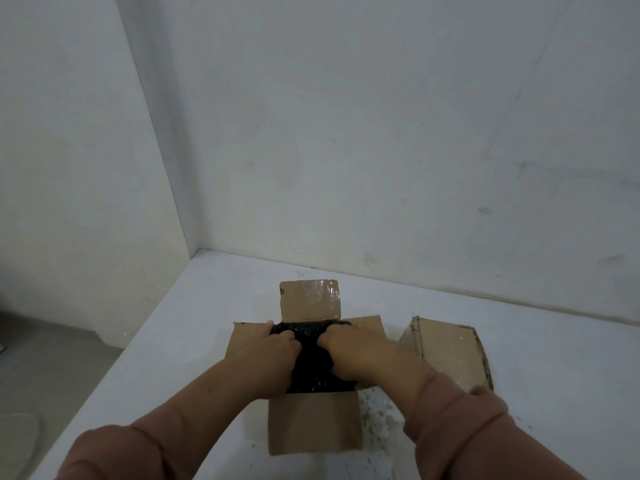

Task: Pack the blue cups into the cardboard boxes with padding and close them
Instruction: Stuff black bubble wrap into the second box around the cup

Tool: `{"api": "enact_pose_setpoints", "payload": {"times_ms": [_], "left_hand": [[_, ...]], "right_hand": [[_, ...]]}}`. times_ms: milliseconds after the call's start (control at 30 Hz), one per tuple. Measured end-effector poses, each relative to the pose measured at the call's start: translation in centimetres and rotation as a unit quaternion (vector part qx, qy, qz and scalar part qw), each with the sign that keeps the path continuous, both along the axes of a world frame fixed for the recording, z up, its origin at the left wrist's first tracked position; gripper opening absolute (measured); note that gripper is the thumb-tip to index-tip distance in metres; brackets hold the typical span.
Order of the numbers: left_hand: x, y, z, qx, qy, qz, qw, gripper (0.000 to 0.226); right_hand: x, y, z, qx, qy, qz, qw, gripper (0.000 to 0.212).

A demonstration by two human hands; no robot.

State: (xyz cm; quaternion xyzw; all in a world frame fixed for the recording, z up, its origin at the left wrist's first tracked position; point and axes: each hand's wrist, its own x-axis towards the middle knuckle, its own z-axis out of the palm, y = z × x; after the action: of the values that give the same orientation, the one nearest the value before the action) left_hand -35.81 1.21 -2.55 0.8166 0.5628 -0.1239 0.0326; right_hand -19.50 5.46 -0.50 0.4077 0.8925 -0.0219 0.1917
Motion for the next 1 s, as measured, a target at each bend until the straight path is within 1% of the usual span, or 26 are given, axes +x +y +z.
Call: {"api": "enact_pose_setpoints", "payload": {"times_ms": [100, 167, 233, 333, 400, 500, 567, 633, 667, 700, 733, 767, 800, 867, 933, 1000], "left_hand": [[-0.5, -0.2, 0.2, 0.039, -0.015, 0.023, 0.999, 0.031], [-0.5, -0.5, 0.3, 0.056, -0.009, 0.057, 0.997, 0.035], [-0.3, -0.5, 0.3, 0.05, 0.008, 0.058, 0.997, 0.035], [0.2, -0.3, 0.4, 0.023, 0.036, 0.006, 0.999, 0.035], [0.6, -0.2, 0.1, 0.016, 0.041, -0.021, 0.999, 0.033], [1.0, -0.4, 0.0, 0.012, 0.027, -0.017, 0.999, 0.035], [1.1, -0.5, 0.2, 0.01, -0.002, 0.002, 1.0, 0.032], [1.0, -0.5, 0.4, 0.006, -0.082, 0.058, 0.995, 0.03], [0.9, -0.5, 0.4, -0.001, -0.13, 0.086, 0.988, 0.037], [0.9, -0.5, 0.4, -0.008, -0.161, 0.101, 0.982, 0.049], [0.9, -0.5, 0.5, -0.019, -0.169, 0.103, 0.98, 0.064], [1.0, -0.5, 0.5, -0.029, -0.16, 0.099, 0.982, 0.074], [1.2, -0.4, 0.5, -0.036, -0.138, 0.094, 0.985, 0.08], [1.6, 0.0, 0.8, -0.034, -0.081, 0.084, 0.993, 0.079], [1.9, 0.3, 0.6, -0.028, -0.035, 0.069, 0.997, 0.076], [1.9, 0.5, 0.3, -0.024, -0.006, 0.057, 0.998, 0.078]], "right_hand": [[0.4, 0.6, 0.3, 0.065, -0.003, -0.011, 0.998, 0.04], [0.5, 0.3, -0.1, 0.082, -0.024, -0.019, 0.996, 0.042], [0.3, -0.2, -0.7, 0.085, -0.044, 0.001, 0.995, 0.041], [-0.2, -0.7, -0.7, 0.062, -0.051, 0.042, 0.996, 0.04], [-0.5, -1.0, -0.9, 0.042, -0.023, 0.025, 0.999, 0.042], [-0.3, -1.2, -0.9, -0.001, -0.001, -0.001, 1.0, 0.049], [0.1, -0.8, -1.0, -0.027, 0.004, -0.006, 1.0, 0.052], [0.7, -0.2, -0.7, -0.043, 0.023, -0.013, 0.999, 0.051], [0.9, 0.0, -0.6, -0.036, 0.029, -0.01, 0.999, 0.051], [1.0, 0.2, -0.4, -0.019, 0.022, -0.002, 1.0, 0.053], [1.1, 0.2, -0.3, 0.0, 0.004, 0.008, 1.0, 0.056], [1.0, 0.2, -0.3, 0.013, -0.02, 0.011, 1.0, 0.06], [0.9, 0.2, -0.6, 0.023, -0.047, 0.008, 0.999, 0.063], [0.5, 0.2, -1.4, 0.045, -0.087, -0.01, 0.995, 0.066], [0.1, 0.0, -2.2, 0.066, -0.09, -0.021, 0.994, 0.064], [-0.1, -0.4, -2.8, 0.079, -0.072, -0.027, 0.994, 0.055]]}}
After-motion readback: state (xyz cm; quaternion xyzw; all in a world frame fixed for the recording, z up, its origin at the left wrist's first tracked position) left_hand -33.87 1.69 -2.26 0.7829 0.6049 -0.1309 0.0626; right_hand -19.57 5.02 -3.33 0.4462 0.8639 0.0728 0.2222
